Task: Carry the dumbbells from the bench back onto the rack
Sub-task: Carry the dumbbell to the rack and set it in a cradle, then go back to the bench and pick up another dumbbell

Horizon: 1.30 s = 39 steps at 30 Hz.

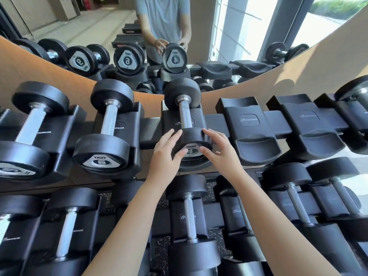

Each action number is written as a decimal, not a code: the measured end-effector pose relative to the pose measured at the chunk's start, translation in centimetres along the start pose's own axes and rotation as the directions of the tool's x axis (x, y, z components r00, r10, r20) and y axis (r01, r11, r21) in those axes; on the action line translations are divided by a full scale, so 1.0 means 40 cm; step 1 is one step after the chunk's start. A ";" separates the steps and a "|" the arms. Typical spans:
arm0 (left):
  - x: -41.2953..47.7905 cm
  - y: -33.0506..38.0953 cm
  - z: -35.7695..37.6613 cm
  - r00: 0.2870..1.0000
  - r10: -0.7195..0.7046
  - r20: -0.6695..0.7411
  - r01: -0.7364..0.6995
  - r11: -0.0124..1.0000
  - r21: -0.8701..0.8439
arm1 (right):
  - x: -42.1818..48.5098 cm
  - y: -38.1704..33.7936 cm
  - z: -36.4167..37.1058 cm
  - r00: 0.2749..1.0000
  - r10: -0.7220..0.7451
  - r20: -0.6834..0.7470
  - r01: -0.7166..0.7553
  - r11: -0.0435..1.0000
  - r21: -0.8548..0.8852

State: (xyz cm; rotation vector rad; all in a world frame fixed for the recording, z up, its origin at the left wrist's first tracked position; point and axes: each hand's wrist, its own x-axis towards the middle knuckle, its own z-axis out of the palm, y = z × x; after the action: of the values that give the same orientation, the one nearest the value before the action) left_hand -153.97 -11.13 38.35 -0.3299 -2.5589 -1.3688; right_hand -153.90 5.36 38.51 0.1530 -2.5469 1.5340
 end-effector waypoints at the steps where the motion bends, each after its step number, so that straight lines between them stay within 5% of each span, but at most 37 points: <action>1: -0.017 0.003 -0.005 1.000 -0.003 0.004 0.003 1.000 0.031 | -0.019 -0.005 0.001 1.000 0.003 -0.020 -0.004 0.999 -0.034; 12: -0.277 0.040 -0.024 0.997 0.062 -0.049 -0.038 0.920 0.390 | -0.286 -0.057 0.020 0.994 -0.105 0.030 0.105 0.837 -0.537; 19: -0.445 0.081 0.052 0.984 0.014 -0.178 0.087 0.832 0.547 | -0.410 -0.016 -0.010 0.958 -0.253 0.133 0.281 0.745 -0.605; 28: -0.725 0.218 0.122 0.910 -0.142 -0.390 0.365 0.720 0.590 | -0.568 0.003 -0.066 0.826 -0.370 0.425 0.544 0.719 -0.433; 39: -1.081 0.286 0.095 0.726 -0.292 -0.622 0.664 0.533 0.525 | -0.825 -0.081 0.014 0.586 -0.554 0.592 0.757 0.634 -0.156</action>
State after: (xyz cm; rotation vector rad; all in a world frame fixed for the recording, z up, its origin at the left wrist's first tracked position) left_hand -109.79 -5.77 32.48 0.8500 -2.5606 -0.3050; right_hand -121.02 3.44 34.73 1.4546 -2.5563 0.6984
